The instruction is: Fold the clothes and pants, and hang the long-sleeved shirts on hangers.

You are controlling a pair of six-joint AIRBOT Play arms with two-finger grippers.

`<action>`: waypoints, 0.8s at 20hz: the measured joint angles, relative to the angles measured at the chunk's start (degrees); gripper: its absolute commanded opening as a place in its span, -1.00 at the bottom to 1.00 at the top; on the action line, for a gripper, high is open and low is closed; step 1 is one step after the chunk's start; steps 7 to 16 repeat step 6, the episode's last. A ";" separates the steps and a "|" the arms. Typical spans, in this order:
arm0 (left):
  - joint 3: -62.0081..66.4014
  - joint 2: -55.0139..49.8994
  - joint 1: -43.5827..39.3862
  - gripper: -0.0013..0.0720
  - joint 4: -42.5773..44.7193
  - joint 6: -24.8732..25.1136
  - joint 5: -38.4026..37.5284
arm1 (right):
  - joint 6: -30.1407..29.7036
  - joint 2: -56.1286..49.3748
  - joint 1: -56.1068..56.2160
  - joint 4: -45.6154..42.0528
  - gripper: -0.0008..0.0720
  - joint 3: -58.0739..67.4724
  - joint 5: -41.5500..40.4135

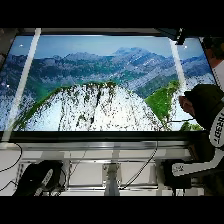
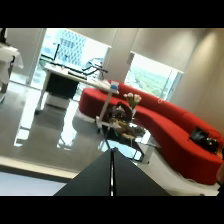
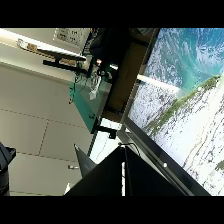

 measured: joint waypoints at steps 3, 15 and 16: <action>0.00 0.24 0.00 -0.90 0.00 0.02 -0.02 | 0.00 0.00 0.04 0.00 -0.93 0.00 -0.02; 0.00 0.33 0.00 -0.90 0.00 0.02 -0.02 | 0.00 0.00 0.04 0.00 -0.92 0.00 -0.04; 0.00 0.33 0.00 -0.90 0.00 0.02 -0.02 | 0.00 0.00 0.04 0.00 -0.92 0.00 -0.04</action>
